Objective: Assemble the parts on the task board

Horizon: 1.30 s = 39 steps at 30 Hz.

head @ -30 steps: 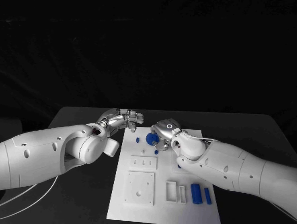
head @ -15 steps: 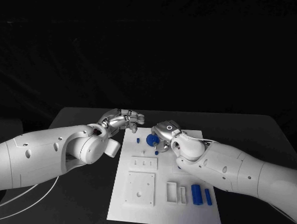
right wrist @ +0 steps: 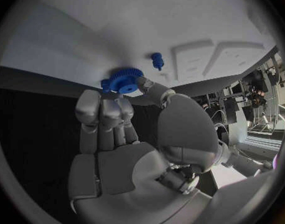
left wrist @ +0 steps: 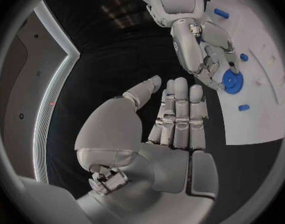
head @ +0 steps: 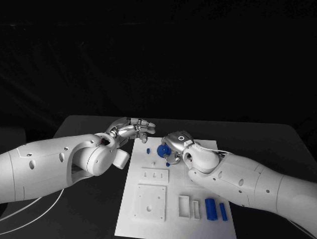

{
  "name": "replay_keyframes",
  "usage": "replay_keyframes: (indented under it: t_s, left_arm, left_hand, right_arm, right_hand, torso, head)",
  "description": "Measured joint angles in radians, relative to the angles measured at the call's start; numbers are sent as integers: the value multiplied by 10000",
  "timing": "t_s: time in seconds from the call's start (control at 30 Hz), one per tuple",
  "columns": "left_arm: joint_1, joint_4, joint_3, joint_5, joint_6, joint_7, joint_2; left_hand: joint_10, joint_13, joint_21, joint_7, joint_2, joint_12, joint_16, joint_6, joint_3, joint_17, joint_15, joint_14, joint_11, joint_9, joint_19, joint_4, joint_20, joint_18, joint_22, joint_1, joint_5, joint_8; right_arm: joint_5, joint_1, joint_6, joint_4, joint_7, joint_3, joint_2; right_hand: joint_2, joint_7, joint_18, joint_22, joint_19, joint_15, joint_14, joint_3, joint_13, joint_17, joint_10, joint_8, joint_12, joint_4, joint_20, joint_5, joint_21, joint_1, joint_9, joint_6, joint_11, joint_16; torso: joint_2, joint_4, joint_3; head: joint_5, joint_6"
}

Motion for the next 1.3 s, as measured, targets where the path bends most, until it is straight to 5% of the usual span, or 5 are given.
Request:
replay_keyframes:
  t_s: [0.93, 1.3]
  left_arm:
    - [1, 11, 0, -13, -23, -105, -74]
    - [0, 7, 0, -16, -28, -106, -132]
  left_hand:
    - [2, 38, 77, 0, -48, 0, 40, 0, 177, 0, 0, 0, -4, 58, 4, -41, 4, 0, 5, 48, -39, -40]
    - [1, 46, 77, 0, -48, 0, 40, 0, 205, 0, 32, -32, -6, 68, -11, -13, 21, -1, 4, 48, -38, -40]
  right_arm:
    - [1826, 109, 578, 582, -30, 107, -601]
    - [2371, 245, -396, 1194, 347, 627, -1394]
  right_hand:
    - [178, -7, 16, -3, -31, 15, 15, -547, 76, 100, -14, -34, 78, 219, -53, 0, 0, -359, 54, -316, -14, 0]
    - [178, 36, 16, -4, -49, 21, 9, -575, 71, 122, -17, 31, 78, 246, -67, 0, 0, -359, 81, -241, -12, 0]
  torso:
    - [-8, -27, 19]
    - [-9, -33, 25]
  head:
    - [55, -63]
    - [12, -22]
